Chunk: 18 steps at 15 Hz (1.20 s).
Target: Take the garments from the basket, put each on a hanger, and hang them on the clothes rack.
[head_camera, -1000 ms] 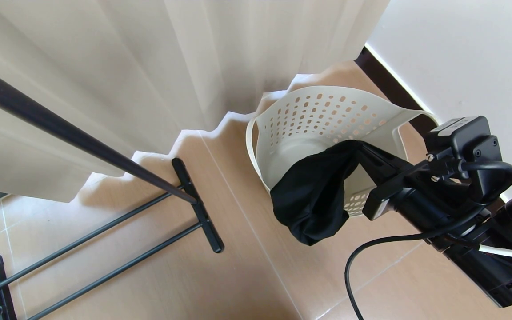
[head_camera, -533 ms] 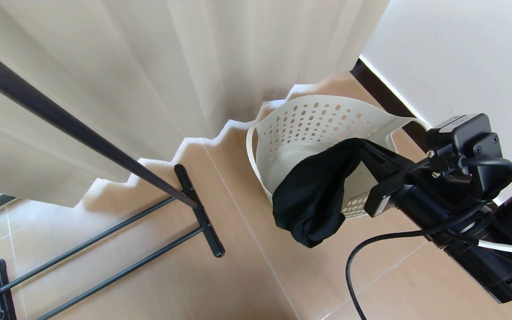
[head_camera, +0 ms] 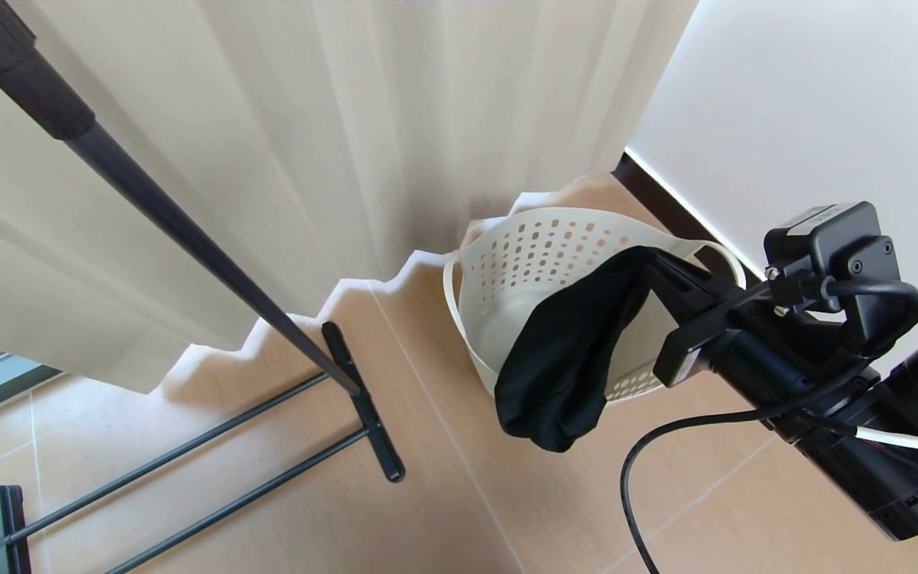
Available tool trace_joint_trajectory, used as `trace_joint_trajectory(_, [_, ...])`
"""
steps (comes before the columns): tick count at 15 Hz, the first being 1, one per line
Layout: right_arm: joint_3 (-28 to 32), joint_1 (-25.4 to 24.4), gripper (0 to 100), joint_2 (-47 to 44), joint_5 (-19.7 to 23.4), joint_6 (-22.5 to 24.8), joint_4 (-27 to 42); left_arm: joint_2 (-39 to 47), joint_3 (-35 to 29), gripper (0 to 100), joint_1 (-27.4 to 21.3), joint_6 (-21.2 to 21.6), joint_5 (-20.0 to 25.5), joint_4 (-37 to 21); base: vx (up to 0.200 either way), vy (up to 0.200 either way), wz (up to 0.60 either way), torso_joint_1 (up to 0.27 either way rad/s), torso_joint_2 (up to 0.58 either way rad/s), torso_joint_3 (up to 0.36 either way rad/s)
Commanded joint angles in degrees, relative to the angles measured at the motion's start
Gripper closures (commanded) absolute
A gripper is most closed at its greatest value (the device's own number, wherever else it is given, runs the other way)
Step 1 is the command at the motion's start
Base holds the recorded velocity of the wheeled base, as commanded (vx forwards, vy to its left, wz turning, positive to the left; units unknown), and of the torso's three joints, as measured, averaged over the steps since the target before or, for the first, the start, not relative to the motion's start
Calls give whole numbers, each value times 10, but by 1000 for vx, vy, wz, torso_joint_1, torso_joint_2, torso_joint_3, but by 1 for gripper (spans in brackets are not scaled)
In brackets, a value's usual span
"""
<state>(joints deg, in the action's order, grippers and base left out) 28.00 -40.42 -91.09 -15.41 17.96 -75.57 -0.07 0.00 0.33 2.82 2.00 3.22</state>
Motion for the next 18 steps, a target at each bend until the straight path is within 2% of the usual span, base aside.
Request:
trace_joint_trajectory(1, [-1,0,100,-1,-1,1,0,1,0,0,0,0,0,0,0,0,0,7,2,203])
trace_joint_trajectory(10, [-1,0,100,0,-1,0,0,1,0,0,0,0,0,0,0,0,0,-3,1,200])
trace_joint_trajectory(18, [-3,0,100,-1,0,0,0,1,0,0,0,0,0,0,0,0,0,42,-363,-113])
